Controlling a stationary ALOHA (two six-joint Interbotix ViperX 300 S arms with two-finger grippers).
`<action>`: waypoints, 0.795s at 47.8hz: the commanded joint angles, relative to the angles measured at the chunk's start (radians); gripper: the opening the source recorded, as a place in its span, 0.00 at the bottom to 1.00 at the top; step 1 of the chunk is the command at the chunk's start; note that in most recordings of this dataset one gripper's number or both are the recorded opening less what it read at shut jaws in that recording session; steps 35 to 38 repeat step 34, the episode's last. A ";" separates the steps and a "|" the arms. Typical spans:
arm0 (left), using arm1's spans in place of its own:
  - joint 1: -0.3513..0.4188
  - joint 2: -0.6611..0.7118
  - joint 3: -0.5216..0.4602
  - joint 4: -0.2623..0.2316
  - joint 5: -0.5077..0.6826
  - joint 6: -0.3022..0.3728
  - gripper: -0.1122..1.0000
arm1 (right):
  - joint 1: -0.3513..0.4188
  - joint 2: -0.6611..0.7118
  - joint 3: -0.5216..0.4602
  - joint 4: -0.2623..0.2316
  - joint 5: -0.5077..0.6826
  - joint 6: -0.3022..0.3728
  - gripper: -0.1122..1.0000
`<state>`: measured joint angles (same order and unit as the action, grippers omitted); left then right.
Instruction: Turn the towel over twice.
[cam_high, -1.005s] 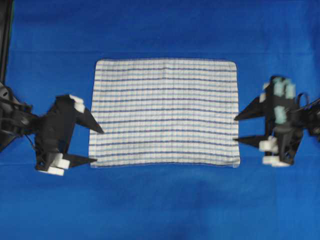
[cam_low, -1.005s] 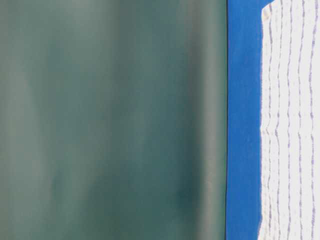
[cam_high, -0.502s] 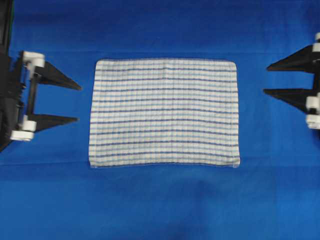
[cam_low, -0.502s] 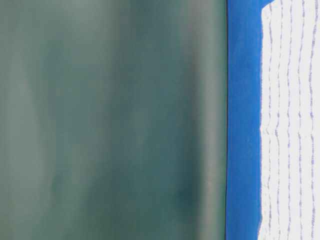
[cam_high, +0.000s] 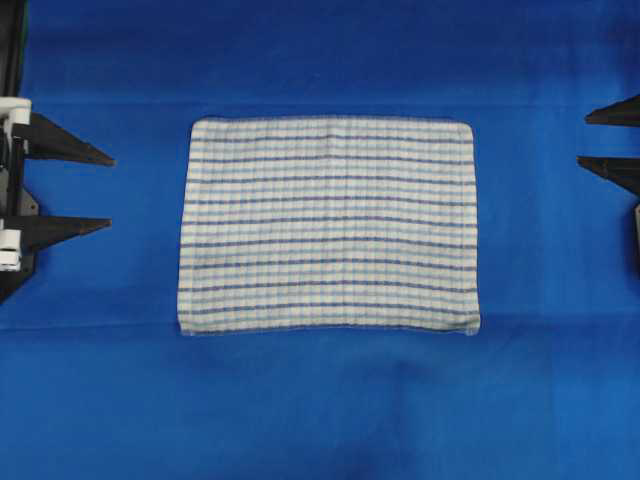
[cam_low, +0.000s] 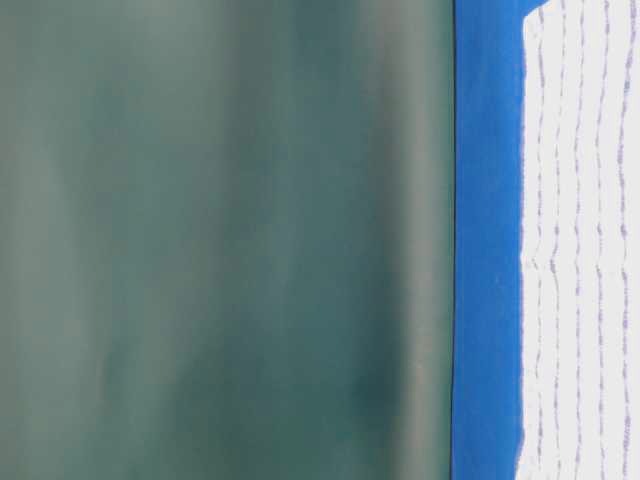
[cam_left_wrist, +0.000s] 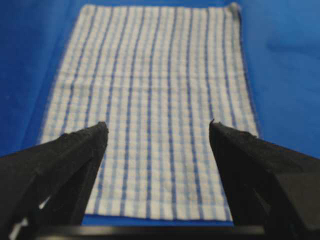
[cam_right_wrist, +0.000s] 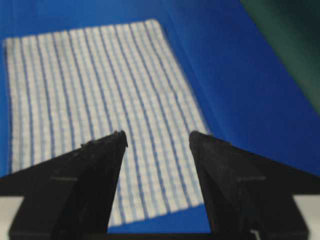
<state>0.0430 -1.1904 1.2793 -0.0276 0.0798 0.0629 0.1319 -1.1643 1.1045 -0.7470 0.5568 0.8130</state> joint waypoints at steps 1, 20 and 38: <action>0.002 -0.018 0.009 0.000 -0.002 0.000 0.79 | -0.003 -0.026 0.017 -0.005 -0.012 0.011 0.64; 0.003 -0.069 0.114 -0.002 -0.044 -0.015 0.79 | -0.098 -0.103 0.195 -0.003 -0.150 0.089 0.63; 0.003 -0.080 0.124 0.000 -0.049 -0.014 0.79 | -0.114 -0.101 0.201 -0.003 -0.172 0.095 0.61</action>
